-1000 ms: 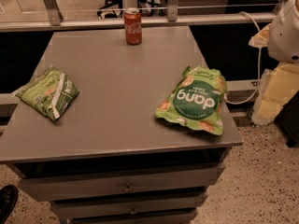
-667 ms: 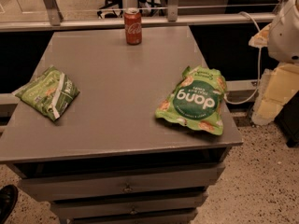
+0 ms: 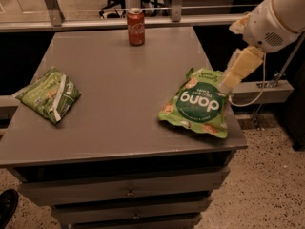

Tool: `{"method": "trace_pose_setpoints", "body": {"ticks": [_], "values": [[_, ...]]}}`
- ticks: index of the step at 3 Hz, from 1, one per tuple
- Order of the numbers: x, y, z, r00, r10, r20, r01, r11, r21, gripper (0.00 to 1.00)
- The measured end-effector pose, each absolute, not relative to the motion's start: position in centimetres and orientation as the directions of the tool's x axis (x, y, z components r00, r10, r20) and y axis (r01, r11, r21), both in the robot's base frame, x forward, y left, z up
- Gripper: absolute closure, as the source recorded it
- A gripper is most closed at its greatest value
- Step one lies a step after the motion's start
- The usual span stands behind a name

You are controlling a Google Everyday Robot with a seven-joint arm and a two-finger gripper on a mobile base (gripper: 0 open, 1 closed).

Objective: Pick coke can

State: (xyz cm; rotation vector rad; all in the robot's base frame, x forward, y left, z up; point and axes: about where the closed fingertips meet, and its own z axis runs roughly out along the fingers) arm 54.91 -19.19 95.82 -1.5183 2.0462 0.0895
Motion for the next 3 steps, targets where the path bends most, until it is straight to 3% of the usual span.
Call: {"method": "trace_pose_setpoints", "body": {"ticks": [2,3], "values": [[64.7,-11.8,96.3,-0.118,-0.707,-0.698,-0.837,0.449,-0.313,0.00],[64.7,-11.8,96.3,-0.118,-0.707,-0.698,-0.837,0.449,-0.313,0.00]]}}
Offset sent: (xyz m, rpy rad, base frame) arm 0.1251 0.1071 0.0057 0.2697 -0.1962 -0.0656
